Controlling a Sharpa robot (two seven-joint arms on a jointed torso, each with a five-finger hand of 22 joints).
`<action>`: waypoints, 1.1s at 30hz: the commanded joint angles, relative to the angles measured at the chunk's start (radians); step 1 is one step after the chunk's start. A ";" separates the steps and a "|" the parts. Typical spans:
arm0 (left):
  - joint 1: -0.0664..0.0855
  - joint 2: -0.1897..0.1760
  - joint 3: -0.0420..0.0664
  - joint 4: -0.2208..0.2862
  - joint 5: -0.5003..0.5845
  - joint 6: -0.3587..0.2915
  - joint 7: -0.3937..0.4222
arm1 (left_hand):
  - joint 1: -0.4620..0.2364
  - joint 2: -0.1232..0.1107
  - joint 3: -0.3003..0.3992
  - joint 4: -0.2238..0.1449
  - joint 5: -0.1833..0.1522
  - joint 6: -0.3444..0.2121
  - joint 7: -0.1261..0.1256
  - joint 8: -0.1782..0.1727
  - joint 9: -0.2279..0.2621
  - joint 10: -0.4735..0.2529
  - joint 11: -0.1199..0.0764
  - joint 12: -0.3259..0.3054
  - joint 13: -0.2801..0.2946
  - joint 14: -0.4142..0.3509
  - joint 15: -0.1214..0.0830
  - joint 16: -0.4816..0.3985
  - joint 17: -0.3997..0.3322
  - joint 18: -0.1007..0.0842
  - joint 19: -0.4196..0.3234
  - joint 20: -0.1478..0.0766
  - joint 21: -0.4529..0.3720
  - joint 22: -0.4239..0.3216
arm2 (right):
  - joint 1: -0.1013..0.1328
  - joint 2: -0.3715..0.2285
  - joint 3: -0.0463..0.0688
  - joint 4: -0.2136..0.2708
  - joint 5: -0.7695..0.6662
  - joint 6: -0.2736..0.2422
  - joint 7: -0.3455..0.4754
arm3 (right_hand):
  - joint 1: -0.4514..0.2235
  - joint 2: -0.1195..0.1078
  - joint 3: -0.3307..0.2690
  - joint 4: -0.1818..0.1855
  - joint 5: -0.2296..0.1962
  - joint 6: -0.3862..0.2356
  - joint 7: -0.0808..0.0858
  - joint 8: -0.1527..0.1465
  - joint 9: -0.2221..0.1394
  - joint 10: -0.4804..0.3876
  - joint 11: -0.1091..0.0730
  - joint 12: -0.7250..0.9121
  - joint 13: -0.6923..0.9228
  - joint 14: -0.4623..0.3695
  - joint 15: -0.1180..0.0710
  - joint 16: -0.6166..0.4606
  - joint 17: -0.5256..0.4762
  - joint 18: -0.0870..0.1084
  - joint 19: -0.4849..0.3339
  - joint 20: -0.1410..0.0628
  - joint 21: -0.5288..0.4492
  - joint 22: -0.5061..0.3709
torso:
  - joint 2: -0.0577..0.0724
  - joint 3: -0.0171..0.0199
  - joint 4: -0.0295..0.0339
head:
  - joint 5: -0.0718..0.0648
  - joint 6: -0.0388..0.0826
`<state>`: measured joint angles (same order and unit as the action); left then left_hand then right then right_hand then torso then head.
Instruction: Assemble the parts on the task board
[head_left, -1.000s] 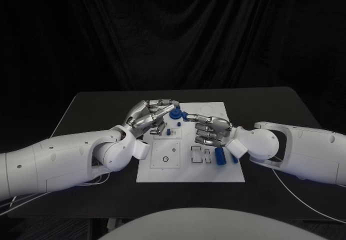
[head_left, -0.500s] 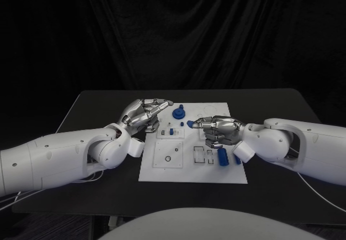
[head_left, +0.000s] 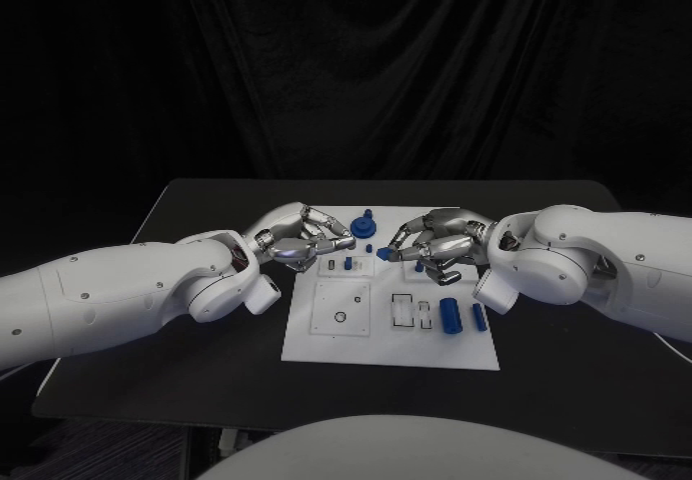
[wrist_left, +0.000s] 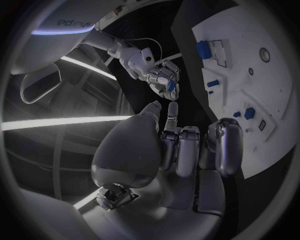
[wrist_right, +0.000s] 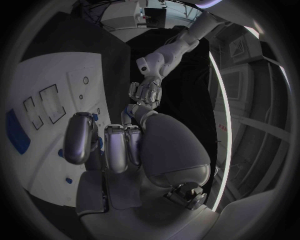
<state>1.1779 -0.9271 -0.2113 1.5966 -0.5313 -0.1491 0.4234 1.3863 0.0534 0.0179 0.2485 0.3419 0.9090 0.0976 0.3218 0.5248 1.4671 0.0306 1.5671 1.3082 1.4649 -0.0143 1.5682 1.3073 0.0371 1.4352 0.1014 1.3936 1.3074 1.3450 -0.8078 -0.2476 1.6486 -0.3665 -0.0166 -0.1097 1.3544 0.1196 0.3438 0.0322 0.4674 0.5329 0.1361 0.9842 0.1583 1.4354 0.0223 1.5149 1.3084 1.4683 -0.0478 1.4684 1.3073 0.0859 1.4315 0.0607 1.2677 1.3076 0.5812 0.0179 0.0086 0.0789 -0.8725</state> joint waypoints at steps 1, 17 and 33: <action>0.007 0.011 0.001 0.002 -0.214 0.047 -0.097 | -0.009 0.002 -0.011 0.009 0.004 -0.005 -0.009 0.029 0.032 0.104 -0.009 0.004 0.263 0.106 -0.010 0.003 0.263 0.012 -0.001 -0.011 0.005 0.199 | 0.004 0.011 0.000 0.003 -0.235 -0.042 -0.078 | -0.013 -0.014 0.100 -0.045 -0.010 0.038 -0.029 -0.007 -0.006 0.000 0.002 0.006 0.065 0.070 0.000 0.004 0.113 -0.008 0.007 -0.001 0.005 0.131 | 0.001 -0.0008 0.0014 | 0.001 0.000; 0.011 0.057 0.001 -0.013 -0.269 0.076 -0.127 | 0.003 -0.003 -0.025 0.025 0.014 -0.041 -0.011 0.062 0.091 0.104 -0.013 0.004 0.263 0.106 -0.014 0.003 0.263 0.015 -0.007 -0.017 -0.007 0.195 | -0.003 0.044 0.000 -0.012 -0.311 -0.041 -0.097 | -0.029 -0.024 0.123 -0.048 -0.023 0.054 -0.030 -0.015 -0.013 0.003 0.001 0.007 0.067 0.070 -0.001 0.001 0.106 -0.009 0.011 -0.002 0.009 0.132 | 0.005 -0.0001 0.0022 | -0.004 0.000; 0.010 0.076 0.000 -0.028 -0.308 0.089 -0.162 | 0.037 -0.008 -0.026 0.002 0.025 -0.140 0.017 0.060 0.140 0.104 0.009 0.004 0.263 0.106 0.003 0.003 0.263 0.021 -0.029 -0.005 -0.040 0.184 | -0.007 0.039 0.000 0.012 -0.268 -0.021 -0.072 | -0.035 -0.025 0.127 -0.046 -0.026 0.058 -0.031 -0.016 -0.014 0.003 0.000 0.007 0.067 0.069 -0.001 -0.002 0.102 -0.008 0.011 -0.002 0.007 0.131 | 0.002 0.0004 -0.0016 | -0.002 0.000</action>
<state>1.1858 -0.8532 -0.2116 1.5676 -0.8236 -0.0767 0.2728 1.4146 0.0466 -0.0077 0.2549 0.3632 0.7747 0.1146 0.3833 0.6641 1.4668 0.0346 1.5692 1.3107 1.4653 -0.0174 1.5682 1.3073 0.0535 1.4135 0.0982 1.3569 1.3078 1.3408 -0.7684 -0.2478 1.6573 -0.6484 -0.0434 -0.1871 1.3217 0.0829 0.4668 -0.0165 0.4438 0.5417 0.1449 0.9640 0.1427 1.4382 0.0196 1.5189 1.3080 1.4683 -0.0479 1.4684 1.3073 0.0860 1.4349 0.0572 1.2731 1.3075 0.5841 0.0191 0.0086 0.0765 -0.8725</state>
